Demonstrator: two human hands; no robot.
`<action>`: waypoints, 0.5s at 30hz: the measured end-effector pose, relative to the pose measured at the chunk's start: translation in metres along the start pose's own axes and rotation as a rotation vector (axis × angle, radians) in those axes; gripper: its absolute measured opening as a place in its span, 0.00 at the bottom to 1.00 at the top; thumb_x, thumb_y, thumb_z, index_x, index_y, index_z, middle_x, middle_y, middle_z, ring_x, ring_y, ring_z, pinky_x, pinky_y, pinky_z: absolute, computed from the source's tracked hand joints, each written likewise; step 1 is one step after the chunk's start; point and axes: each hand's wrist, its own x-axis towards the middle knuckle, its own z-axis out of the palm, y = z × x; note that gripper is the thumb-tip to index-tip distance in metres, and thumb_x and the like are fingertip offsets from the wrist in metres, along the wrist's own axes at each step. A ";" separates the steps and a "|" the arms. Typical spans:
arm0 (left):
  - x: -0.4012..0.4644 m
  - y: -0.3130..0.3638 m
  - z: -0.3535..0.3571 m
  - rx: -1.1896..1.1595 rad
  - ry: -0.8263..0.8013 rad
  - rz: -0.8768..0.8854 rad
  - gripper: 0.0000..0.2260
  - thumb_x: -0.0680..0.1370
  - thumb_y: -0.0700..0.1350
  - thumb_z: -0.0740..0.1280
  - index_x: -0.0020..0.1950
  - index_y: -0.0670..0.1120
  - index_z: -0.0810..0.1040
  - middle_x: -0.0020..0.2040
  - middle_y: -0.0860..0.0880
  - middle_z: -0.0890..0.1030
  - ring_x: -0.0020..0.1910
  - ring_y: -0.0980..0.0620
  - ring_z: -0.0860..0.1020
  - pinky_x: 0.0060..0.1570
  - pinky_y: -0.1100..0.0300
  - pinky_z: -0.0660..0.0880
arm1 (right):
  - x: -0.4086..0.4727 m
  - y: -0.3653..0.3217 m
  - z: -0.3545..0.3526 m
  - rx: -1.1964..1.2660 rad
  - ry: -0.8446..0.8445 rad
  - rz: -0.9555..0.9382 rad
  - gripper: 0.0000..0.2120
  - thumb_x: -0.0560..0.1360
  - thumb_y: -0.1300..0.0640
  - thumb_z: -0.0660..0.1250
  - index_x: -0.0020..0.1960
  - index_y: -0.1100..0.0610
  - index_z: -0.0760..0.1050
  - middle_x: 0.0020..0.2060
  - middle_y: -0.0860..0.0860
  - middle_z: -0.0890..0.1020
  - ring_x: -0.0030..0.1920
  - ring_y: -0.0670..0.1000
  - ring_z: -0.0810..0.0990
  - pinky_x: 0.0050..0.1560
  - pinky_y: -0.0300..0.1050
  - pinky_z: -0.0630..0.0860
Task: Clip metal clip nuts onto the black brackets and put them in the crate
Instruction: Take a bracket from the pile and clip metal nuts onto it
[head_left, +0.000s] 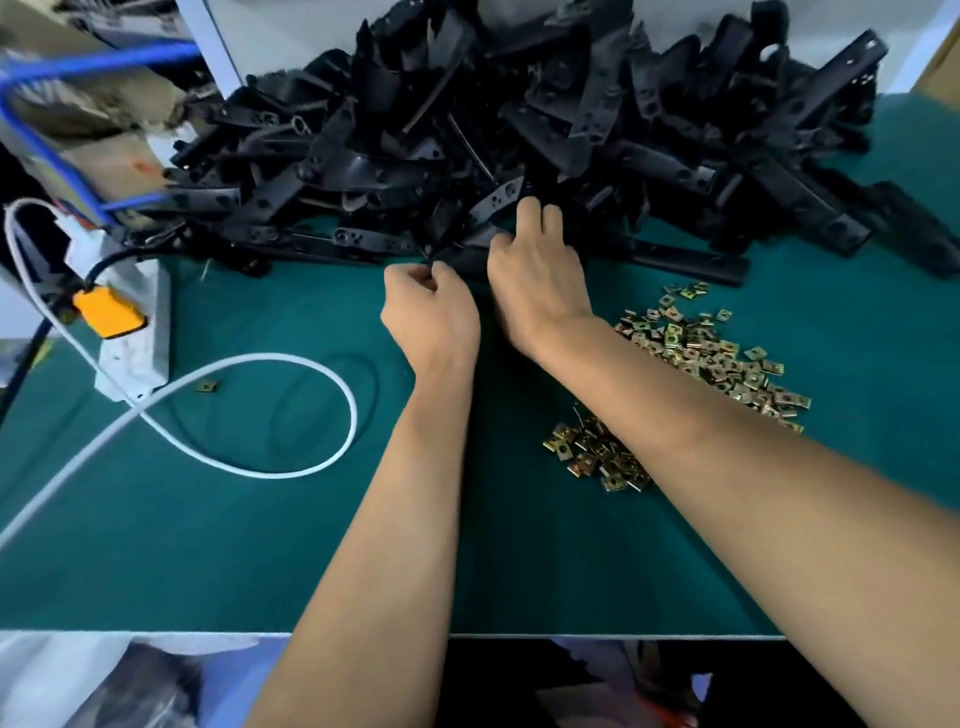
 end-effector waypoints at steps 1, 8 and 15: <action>0.000 0.000 0.000 -0.015 -0.025 -0.011 0.05 0.82 0.45 0.65 0.51 0.44 0.74 0.41 0.57 0.74 0.38 0.63 0.72 0.35 0.78 0.66 | -0.002 0.002 0.001 0.019 -0.004 -0.016 0.22 0.69 0.69 0.76 0.61 0.63 0.74 0.67 0.61 0.65 0.64 0.62 0.68 0.44 0.49 0.73; -0.008 0.018 -0.001 -0.623 -0.214 -0.232 0.14 0.84 0.49 0.64 0.60 0.38 0.70 0.54 0.39 0.84 0.48 0.45 0.85 0.57 0.49 0.82 | -0.011 0.016 -0.009 0.519 0.125 -0.132 0.10 0.76 0.57 0.71 0.54 0.60 0.75 0.50 0.56 0.81 0.50 0.57 0.79 0.49 0.50 0.76; -0.019 0.023 -0.002 -0.584 -0.305 -0.130 0.19 0.83 0.52 0.68 0.64 0.41 0.66 0.51 0.39 0.86 0.51 0.43 0.86 0.54 0.47 0.84 | -0.022 0.052 -0.018 1.063 0.043 0.108 0.10 0.73 0.55 0.74 0.40 0.60 0.77 0.31 0.48 0.78 0.32 0.44 0.73 0.35 0.41 0.72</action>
